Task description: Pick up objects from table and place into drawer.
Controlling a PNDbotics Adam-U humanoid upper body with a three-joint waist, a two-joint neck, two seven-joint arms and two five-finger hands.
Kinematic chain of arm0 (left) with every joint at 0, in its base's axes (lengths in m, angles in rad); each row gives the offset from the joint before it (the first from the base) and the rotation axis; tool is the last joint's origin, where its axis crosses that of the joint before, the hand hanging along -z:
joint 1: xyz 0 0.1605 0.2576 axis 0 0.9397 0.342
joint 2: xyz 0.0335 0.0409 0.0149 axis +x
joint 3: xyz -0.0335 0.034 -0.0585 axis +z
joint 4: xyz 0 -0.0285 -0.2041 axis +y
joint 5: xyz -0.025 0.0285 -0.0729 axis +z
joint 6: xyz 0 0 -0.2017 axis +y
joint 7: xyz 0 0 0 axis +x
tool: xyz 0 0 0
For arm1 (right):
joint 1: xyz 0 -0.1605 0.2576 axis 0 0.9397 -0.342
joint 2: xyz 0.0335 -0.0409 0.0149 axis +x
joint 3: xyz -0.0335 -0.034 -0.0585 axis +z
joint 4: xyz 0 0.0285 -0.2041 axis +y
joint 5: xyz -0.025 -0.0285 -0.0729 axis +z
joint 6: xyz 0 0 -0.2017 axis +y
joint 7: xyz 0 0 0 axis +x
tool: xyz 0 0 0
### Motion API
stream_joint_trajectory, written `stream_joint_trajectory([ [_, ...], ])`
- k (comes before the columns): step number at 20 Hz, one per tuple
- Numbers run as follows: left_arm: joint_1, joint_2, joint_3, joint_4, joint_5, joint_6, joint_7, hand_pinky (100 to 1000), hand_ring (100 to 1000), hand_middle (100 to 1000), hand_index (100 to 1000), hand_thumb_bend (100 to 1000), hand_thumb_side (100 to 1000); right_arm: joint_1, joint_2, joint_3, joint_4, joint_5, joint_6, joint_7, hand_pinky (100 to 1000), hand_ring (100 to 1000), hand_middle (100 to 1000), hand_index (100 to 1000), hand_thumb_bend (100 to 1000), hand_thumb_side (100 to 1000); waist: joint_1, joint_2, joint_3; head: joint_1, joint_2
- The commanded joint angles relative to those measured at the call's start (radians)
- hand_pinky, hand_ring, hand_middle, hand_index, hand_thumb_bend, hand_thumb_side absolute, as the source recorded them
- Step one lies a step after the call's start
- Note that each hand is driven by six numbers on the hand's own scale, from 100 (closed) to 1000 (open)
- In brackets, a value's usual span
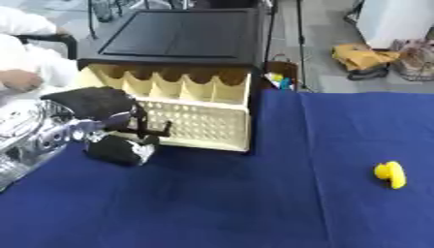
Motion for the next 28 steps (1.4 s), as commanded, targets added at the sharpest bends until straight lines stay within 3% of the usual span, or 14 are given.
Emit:
stream_joint_trajectory([
  [1,-0.002,0.038,0.004,-0.012,0.01,0.052,-0.048,100,100,100,621,100,745,-0.012,-0.009,-0.003,-0.014,0.006,0.002,-0.002,676,692,629,706,100,949,0.0,-0.02,0.003,-0.003,0.001],
  [10,-0.001,0.037,0.002,-0.012,0.022,0.048,-0.04,100,100,100,622,100,745,-0.013,-0.008,-0.002,-0.014,0.006,0.003,-0.001,676,692,629,706,100,947,0.0,-0.02,0.002,-0.004,0.0],
  [15,0.0,0.035,0.003,-0.012,0.028,0.049,-0.038,100,100,100,772,100,742,-0.03,-0.02,0.009,-0.014,0.005,0.018,0.026,684,701,636,712,100,997,-0.002,-0.022,0.001,-0.011,0.0],
  [19,-0.006,0.032,0.007,-0.012,0.04,0.049,-0.031,100,100,100,808,100,749,-0.057,-0.032,0.022,-0.014,0.016,0.021,0.046,683,699,635,708,100,1000,-0.005,-0.025,0.0,-0.015,-0.001],
  [28,-0.017,0.03,0.027,-0.012,0.051,0.033,0.005,100,100,100,807,100,754,-0.054,-0.033,0.024,-0.014,0.024,0.027,0.044,685,702,633,707,100,1000,-0.004,-0.031,0.001,-0.016,0.0],
])
